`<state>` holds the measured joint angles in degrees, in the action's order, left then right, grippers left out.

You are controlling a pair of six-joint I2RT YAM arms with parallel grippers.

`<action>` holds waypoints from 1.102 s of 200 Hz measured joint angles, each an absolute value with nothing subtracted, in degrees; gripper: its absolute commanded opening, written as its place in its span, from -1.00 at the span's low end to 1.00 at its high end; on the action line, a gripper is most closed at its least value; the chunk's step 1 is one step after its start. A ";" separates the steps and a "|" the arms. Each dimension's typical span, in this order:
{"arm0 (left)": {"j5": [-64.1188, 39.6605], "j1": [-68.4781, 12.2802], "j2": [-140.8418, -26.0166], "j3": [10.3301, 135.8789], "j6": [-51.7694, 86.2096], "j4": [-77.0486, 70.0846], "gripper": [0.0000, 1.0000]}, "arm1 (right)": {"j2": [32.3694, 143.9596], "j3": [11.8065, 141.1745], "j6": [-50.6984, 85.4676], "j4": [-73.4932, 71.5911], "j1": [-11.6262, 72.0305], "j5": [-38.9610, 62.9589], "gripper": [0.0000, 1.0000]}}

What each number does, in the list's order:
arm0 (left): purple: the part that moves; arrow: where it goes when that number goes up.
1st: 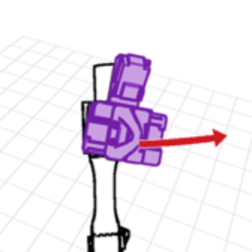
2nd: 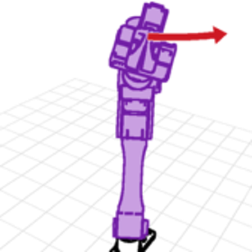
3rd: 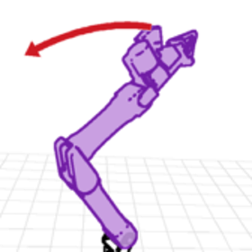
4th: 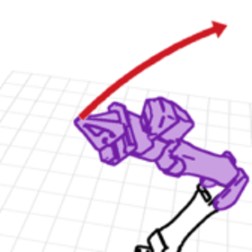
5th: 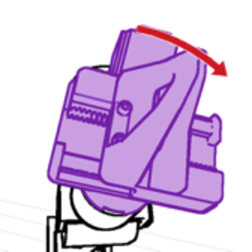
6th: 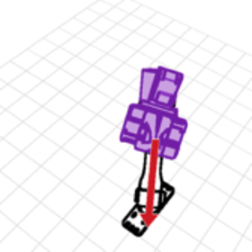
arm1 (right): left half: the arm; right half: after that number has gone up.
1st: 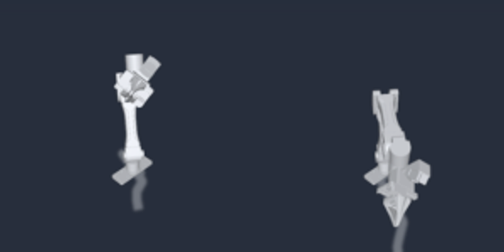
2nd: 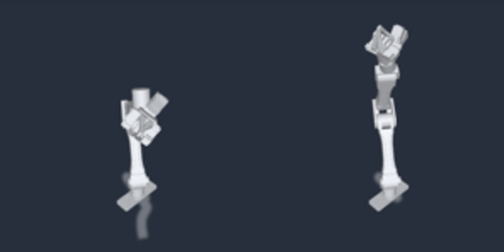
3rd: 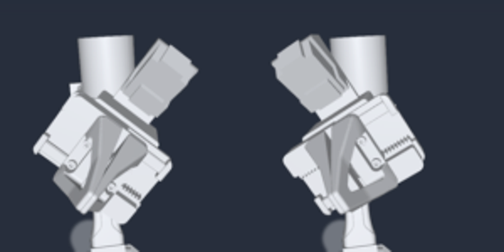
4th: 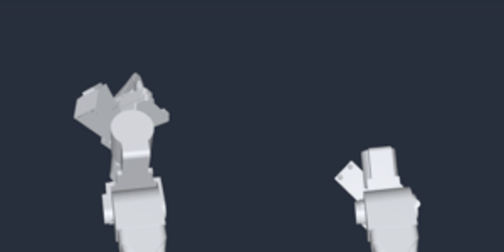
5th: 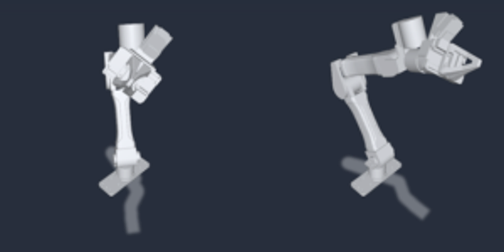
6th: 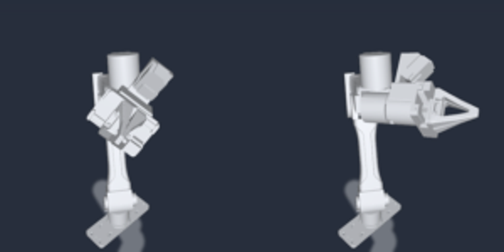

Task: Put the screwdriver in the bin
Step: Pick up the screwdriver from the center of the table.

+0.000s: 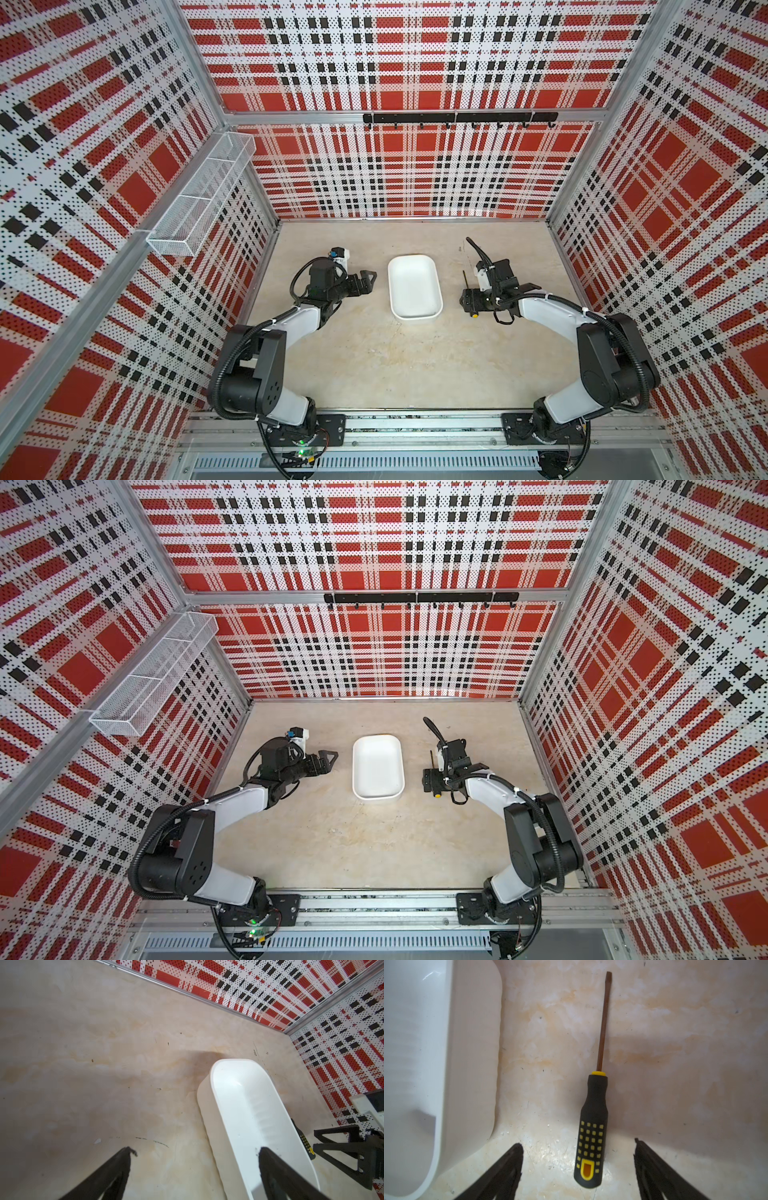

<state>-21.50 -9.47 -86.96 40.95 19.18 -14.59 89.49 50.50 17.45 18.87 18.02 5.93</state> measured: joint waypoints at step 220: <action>-19.90 -12.95 -95.24 50.02 19.07 1.19 0.96 | 102.67 62.26 17.06 31.33 18.90 1.23 -0.19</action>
<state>-19.90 -12.95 -95.24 50.02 19.07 1.19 102.67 62.26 17.06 31.33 18.90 1.23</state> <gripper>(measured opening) 0.982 0.427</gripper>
